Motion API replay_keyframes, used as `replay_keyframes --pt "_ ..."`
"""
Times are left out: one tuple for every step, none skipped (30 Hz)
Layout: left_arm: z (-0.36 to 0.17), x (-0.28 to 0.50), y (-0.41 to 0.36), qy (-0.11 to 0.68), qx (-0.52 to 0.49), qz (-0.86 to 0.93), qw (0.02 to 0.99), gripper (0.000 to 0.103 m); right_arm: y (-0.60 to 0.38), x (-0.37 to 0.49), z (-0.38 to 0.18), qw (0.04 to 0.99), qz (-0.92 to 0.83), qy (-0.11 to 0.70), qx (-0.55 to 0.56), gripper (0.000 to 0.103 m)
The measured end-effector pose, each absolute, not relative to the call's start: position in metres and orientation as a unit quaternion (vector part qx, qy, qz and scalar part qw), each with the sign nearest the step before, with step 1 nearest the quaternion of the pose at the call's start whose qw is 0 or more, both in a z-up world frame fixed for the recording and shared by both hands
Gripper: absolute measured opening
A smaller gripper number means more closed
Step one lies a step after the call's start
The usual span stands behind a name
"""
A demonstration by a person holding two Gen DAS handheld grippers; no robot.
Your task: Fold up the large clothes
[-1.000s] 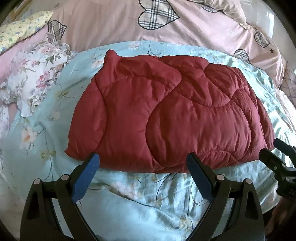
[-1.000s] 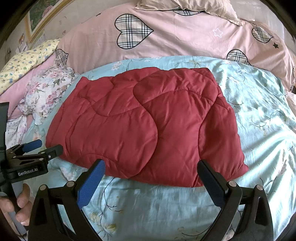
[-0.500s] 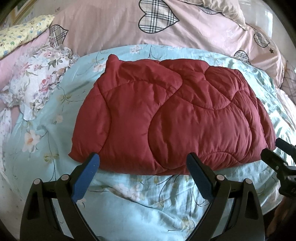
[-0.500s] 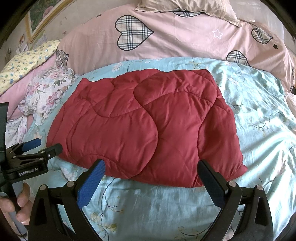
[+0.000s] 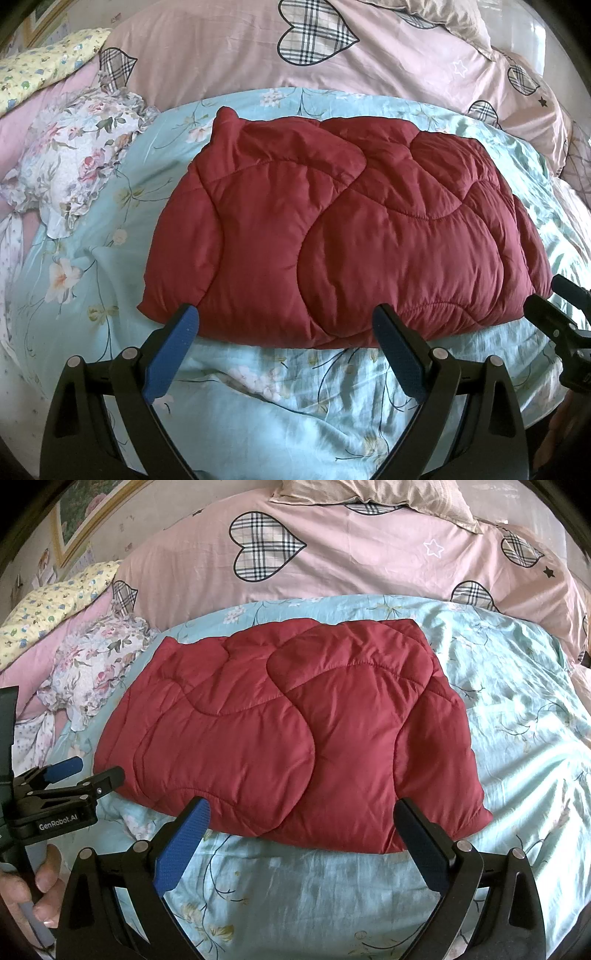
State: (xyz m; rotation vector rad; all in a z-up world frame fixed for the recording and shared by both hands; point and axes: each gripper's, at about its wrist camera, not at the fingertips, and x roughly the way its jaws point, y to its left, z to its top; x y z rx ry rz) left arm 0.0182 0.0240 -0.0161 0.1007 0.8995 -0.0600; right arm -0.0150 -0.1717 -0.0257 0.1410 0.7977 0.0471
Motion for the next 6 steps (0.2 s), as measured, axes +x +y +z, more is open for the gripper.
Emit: replay_keyframes --pt "-0.0162 0.0183 0.0246 0.435 0.048 -0.028 0.899 0.096 -0.1719 -0.0149 -0.0251 0.919 0.023 0.387 0.069 0.1" --pt "-0.0159 0.0186 0.0252 0.435 0.047 -0.028 0.899 0.096 -0.1723 -0.0145 -0.0243 0.919 0.022 0.387 0.068 0.1" --pt "-0.0159 0.0186 0.0249 0.433 0.047 -0.028 0.9 0.096 -0.1729 -0.014 -0.0238 0.92 0.022 0.386 0.068 0.1" --pt "-0.0161 0.0192 0.0257 0.432 0.048 -0.027 0.9 0.096 -0.1734 -0.0133 -0.0235 0.92 0.022 0.386 0.069 0.1" --pt "-0.0164 0.0204 0.0267 0.433 0.047 -0.025 0.9 0.096 -0.1742 -0.013 -0.0239 0.92 0.021 0.386 0.07 0.1" --pt "-0.0171 0.022 0.0282 0.433 0.045 -0.025 0.9 0.096 -0.1753 -0.0121 -0.0239 0.92 0.02 0.386 0.071 0.1"
